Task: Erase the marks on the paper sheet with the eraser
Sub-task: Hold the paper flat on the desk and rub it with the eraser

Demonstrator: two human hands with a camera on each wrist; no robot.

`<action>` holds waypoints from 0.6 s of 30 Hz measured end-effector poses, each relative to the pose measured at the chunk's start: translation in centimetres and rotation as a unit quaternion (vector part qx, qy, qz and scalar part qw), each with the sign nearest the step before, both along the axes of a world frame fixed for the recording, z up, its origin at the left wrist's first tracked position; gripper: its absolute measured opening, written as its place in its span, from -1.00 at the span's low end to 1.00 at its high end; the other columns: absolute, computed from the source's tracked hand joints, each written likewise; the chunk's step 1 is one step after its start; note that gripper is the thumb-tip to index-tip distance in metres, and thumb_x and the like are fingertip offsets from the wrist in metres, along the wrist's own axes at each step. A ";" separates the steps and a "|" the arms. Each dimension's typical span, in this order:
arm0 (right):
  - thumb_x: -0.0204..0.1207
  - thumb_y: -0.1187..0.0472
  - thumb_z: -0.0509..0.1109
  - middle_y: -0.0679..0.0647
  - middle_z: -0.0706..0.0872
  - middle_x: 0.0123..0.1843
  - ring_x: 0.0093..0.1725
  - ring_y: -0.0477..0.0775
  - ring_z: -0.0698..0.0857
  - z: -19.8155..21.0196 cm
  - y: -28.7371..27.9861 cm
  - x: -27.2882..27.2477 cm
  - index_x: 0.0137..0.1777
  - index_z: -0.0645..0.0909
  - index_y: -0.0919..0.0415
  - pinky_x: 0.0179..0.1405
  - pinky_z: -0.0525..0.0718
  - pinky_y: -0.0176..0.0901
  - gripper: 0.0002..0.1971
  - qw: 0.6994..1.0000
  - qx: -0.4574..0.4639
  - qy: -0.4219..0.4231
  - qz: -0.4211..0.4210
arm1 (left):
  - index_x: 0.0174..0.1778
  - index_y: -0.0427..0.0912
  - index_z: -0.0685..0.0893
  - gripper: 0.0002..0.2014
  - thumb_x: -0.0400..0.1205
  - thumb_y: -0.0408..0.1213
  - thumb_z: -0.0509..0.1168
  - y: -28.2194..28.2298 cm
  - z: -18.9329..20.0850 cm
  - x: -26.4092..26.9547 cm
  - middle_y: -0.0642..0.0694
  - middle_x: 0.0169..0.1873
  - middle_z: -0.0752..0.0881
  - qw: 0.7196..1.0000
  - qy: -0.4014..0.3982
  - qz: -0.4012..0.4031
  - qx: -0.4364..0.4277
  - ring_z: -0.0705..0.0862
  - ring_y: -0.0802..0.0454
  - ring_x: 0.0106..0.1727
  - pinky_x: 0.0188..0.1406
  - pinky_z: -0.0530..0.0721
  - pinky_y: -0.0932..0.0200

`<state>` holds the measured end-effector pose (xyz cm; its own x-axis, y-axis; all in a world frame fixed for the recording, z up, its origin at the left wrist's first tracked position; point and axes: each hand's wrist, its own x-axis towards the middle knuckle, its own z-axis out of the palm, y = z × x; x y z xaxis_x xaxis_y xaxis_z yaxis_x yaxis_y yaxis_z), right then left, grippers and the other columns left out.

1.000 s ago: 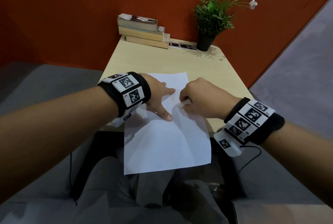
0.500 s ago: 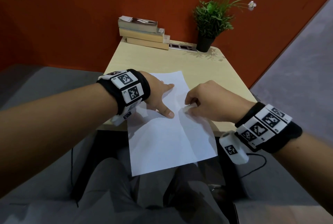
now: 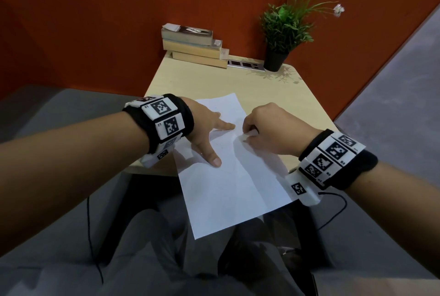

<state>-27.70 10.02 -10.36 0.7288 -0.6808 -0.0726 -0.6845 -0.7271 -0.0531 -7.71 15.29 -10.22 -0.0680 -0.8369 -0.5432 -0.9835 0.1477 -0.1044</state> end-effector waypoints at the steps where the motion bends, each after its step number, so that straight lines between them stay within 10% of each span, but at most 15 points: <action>1: 0.54 0.18 0.47 0.08 0.80 -0.08 -0.04 0.21 0.75 -0.1 0.2 0.0 0.01 0.85 0.14 -0.10 0.81 0.14 -0.86 1.000 -0.006 0.010 0.005 | 0.77 0.49 -0.20 0.24 0.26 0.67 0.35 0.0 -0.1 0.0 0.09 0.85 -0.17 1.000 0.000 0.000 -0.001 0.23 -0.15 0.79 0.67 0.34 -0.27; 18: 0.54 0.13 0.50 0.01 0.87 -0.10 -0.11 0.10 0.76 1.1 0.4 0.5 0.06 0.89 0.02 -0.10 0.82 0.08 -0.83 0.997 0.012 0.047 0.063 | 0.75 0.49 -0.27 0.24 0.29 0.67 0.33 -0.2 0.0 -0.3 0.09 0.84 -0.23 1.000 -0.016 0.005 0.013 0.26 -0.16 0.78 0.65 0.35 -0.26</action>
<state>-27.16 10.42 -9.30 0.7980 -0.5809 -0.1605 -0.5901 -0.8073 -0.0119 -8.04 15.08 -10.20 -0.0432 -0.8227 -0.5669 -0.9811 0.1420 -0.1313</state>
